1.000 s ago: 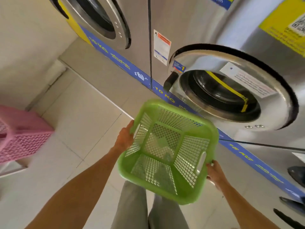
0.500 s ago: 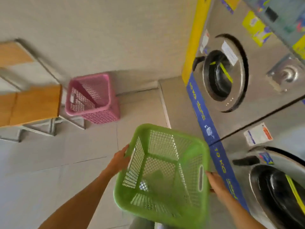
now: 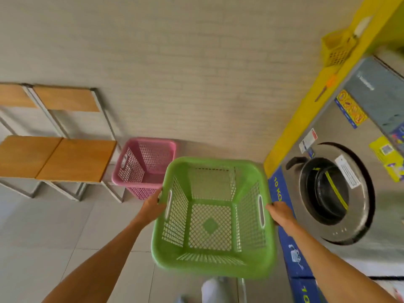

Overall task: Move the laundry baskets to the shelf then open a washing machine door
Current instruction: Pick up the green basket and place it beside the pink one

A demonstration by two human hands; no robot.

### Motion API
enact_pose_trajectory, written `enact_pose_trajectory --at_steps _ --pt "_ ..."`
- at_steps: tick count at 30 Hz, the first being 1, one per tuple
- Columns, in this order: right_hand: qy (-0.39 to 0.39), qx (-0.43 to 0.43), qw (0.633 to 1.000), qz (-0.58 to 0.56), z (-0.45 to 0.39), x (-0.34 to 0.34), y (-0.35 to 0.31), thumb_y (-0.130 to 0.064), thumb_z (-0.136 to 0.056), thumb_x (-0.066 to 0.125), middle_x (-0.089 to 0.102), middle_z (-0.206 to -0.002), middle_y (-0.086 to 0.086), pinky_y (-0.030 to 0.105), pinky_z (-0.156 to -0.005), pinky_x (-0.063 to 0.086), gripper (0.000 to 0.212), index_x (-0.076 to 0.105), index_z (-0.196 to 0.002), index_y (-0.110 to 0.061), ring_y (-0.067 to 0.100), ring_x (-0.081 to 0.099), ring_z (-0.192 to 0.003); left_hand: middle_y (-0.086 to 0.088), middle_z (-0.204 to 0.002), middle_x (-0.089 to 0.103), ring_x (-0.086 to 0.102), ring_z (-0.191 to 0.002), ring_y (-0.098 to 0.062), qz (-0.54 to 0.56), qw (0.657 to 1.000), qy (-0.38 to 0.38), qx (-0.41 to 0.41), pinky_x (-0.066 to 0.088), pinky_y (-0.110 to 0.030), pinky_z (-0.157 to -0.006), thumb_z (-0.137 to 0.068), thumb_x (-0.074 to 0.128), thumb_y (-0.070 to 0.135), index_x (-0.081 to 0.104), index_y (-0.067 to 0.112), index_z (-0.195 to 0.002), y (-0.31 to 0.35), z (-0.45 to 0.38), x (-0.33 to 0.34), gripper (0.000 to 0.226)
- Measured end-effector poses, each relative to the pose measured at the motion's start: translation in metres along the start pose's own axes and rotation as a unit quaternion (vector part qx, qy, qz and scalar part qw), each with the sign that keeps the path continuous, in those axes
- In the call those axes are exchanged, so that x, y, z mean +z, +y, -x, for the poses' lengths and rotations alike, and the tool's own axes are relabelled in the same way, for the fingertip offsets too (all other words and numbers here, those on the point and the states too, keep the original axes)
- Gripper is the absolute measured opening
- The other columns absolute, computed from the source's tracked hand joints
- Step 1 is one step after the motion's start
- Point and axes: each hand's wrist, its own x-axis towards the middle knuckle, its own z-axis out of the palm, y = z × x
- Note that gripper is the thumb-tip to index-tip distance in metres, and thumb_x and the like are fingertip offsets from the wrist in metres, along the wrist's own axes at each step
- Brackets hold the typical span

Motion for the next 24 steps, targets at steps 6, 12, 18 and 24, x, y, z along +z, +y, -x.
enact_pose_trajectory --at_steps 6,12,18,24 --pt "-0.013 -0.022 0.999 0.032 -0.113 -0.005 -0.044 -0.027 -0.093 0.051 0.063 -0.072 0.015 0.034 -0.056 0.039 0.035 0.054 -0.061 -0.013 0.030 0.060 -0.066 -0.010 -0.102 0.067 0.067 -0.073 -0.009 -0.035 0.998 -0.048 0.013 0.057 -0.018 -0.055 -0.092 0.051 -0.002 0.037 0.012 -0.147 0.017 -0.116 0.003 0.058" --pt "-0.059 -0.025 0.997 0.042 -0.299 0.049 -0.066 -0.026 -0.097 0.049 0.050 -0.060 0.004 0.031 -0.049 0.028 0.035 0.050 -0.064 -0.018 0.024 0.047 -0.059 -0.019 -0.128 0.060 0.066 -0.108 -0.037 -0.088 0.992 -0.087 -0.018 0.060 -0.044 -0.082 -0.090 0.049 0.005 0.030 0.010 -0.149 -0.034 -0.313 0.057 0.063" --pt "-0.107 0.018 0.992 0.063 -0.444 0.113 -0.088 -0.016 -0.093 0.048 0.052 -0.060 0.007 0.033 -0.053 0.032 0.029 0.049 -0.065 -0.020 0.026 0.048 -0.058 -0.021 -0.131 0.056 0.063 -0.112 -0.039 -0.102 0.985 -0.122 -0.062 0.057 -0.042 -0.089 -0.085 0.052 -0.006 0.013 0.016 -0.154 -0.077 -0.444 0.106 0.083" --pt "-0.134 0.015 0.986 0.100 -0.537 0.164 -0.095 -0.011 -0.091 0.049 0.052 -0.061 0.005 0.029 -0.047 0.031 0.021 0.052 -0.071 -0.017 0.021 0.049 -0.055 -0.011 -0.121 0.056 0.062 -0.107 -0.032 -0.112 0.982 -0.123 -0.089 0.060 -0.044 -0.085 -0.082 0.053 -0.012 0.020 0.010 -0.149 -0.116 -0.523 0.144 0.078"
